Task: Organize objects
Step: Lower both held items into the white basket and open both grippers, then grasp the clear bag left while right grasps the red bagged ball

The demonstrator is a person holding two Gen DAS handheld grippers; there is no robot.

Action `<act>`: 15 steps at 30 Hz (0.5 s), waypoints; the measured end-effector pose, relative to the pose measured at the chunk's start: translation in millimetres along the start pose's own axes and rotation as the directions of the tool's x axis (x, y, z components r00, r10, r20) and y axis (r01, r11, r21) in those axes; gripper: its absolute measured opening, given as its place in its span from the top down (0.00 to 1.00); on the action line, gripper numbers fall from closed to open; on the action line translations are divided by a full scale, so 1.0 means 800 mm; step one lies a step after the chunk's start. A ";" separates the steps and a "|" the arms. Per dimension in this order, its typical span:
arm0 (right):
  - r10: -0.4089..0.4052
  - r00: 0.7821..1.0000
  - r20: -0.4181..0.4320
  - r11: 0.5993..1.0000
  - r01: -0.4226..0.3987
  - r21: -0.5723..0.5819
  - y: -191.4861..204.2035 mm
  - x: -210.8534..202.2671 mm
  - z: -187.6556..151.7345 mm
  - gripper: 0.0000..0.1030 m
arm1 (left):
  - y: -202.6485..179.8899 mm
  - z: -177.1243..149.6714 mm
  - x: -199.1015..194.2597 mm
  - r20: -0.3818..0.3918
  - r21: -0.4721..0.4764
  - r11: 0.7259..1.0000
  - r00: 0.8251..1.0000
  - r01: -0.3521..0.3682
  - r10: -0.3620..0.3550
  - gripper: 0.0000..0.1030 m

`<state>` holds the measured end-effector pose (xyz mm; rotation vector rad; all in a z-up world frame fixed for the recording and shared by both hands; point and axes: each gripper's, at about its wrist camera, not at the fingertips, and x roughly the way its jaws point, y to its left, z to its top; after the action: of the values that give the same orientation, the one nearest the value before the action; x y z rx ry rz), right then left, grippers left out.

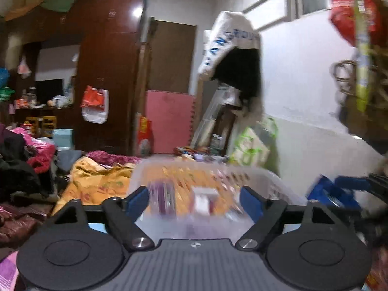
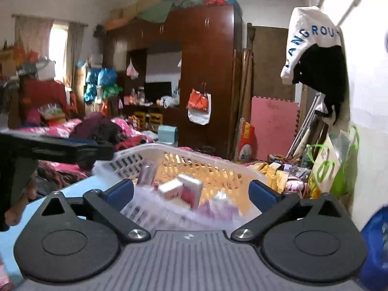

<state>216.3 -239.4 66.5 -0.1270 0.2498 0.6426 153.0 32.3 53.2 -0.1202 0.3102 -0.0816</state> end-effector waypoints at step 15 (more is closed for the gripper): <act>0.046 0.932 -0.358 0.987 0.014 0.162 -0.041 0.100 -0.106 0.52 | 0.004 -0.132 -0.024 -0.243 0.071 0.994 0.968 0.086 -0.067 0.12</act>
<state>281.6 -235.6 -35.1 -0.0855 0.6589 0.6098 102.1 25.9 -40.9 -0.0414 0.5441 -0.1861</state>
